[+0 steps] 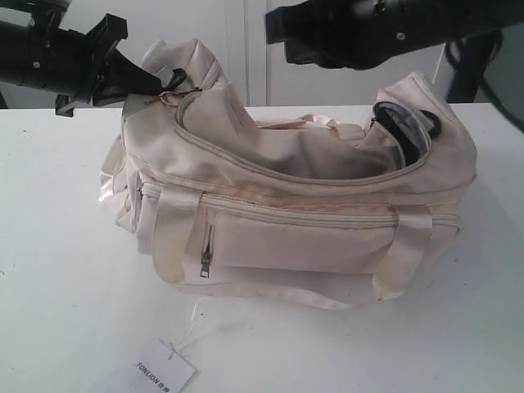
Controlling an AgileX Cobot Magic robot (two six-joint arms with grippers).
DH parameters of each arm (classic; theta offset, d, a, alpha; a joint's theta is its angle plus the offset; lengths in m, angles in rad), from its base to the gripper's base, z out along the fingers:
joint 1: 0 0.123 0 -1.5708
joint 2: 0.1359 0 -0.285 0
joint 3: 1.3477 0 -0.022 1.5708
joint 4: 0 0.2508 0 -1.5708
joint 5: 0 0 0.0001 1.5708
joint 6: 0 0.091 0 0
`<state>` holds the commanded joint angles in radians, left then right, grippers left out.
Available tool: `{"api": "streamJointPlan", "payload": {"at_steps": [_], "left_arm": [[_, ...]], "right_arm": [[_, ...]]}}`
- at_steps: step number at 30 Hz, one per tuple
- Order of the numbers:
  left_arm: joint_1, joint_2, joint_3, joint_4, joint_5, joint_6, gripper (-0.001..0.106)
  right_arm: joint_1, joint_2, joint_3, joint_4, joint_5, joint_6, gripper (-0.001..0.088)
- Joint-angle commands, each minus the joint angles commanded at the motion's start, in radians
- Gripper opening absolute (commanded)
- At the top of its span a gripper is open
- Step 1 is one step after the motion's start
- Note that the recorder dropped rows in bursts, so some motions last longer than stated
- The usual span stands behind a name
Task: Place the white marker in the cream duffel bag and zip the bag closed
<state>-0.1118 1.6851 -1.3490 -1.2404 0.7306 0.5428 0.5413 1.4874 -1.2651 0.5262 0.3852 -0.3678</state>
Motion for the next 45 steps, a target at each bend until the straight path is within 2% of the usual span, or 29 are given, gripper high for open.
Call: {"api": "streamJointPlan", "payload": {"at_steps": [2,5,7,8,9,16,20,26,27,28,30,31,40,42,43,45], "left_arm": [[0.0,0.0,0.0,0.0,0.004,0.004,0.0],[0.0,0.0,0.0,0.0,0.003,0.011,0.0],[0.0,0.0,0.0,0.0,0.003,0.015,0.0],[0.0,0.0,0.0,0.0,0.003,0.015,0.0],[0.0,0.0,0.0,0.0,0.003,0.015,0.0],[0.0,0.0,0.0,0.0,0.003,0.015,0.0],[0.0,0.0,0.0,0.0,0.004,0.015,0.0],[0.0,0.0,0.0,0.0,0.004,0.015,0.0],[0.0,0.0,0.0,0.0,0.004,0.015,0.0],[0.0,0.0,0.0,0.0,0.004,0.015,0.0],[0.0,0.0,0.0,0.0,0.004,0.015,0.0],[0.0,0.0,0.0,0.0,0.004,0.015,0.0],[0.0,0.0,0.0,0.0,0.004,0.015,0.0],[0.0,0.0,0.0,0.0,0.007,0.015,0.0],[0.0,0.0,0.0,0.0,0.009,0.015,0.0],[0.0,0.0,0.0,0.0,0.009,0.019,0.0]], "right_arm": [[0.045,0.047,-0.005,0.0,-0.062,0.0,0.0],[0.095,0.1,-0.045,0.0,-0.05,0.004,0.0003],[0.122,0.135,-0.088,0.0,-0.055,0.004,0.0049],[0.126,0.152,-0.112,0.0,-0.053,0.004,0.0074],[0.126,0.191,-0.171,0.0,-0.022,0.013,0.0139],[0.126,0.274,-0.308,-0.009,0.093,0.009,0.0155],[0.126,0.284,-0.312,-0.076,0.127,-0.17,0.0155],[0.126,0.288,-0.312,-0.081,0.122,-0.471,0.0166],[0.126,0.294,-0.312,-0.081,0.122,-0.53,0.0218],[0.126,0.3,-0.312,-0.081,0.122,-0.587,0.0308],[0.126,0.313,-0.312,-0.081,0.122,-0.627,0.04],[0.126,0.319,-0.312,-0.081,0.122,-0.634,0.0407],[0.126,0.378,-0.312,-0.075,0.057,-0.649,0.0396],[0.126,0.387,-0.312,-0.075,0.061,-0.649,0.031],[0.126,0.389,-0.312,-0.075,0.063,-0.649,0.0221],[0.126,0.389,-0.312,-0.075,0.063,-0.649,0.014]]}}
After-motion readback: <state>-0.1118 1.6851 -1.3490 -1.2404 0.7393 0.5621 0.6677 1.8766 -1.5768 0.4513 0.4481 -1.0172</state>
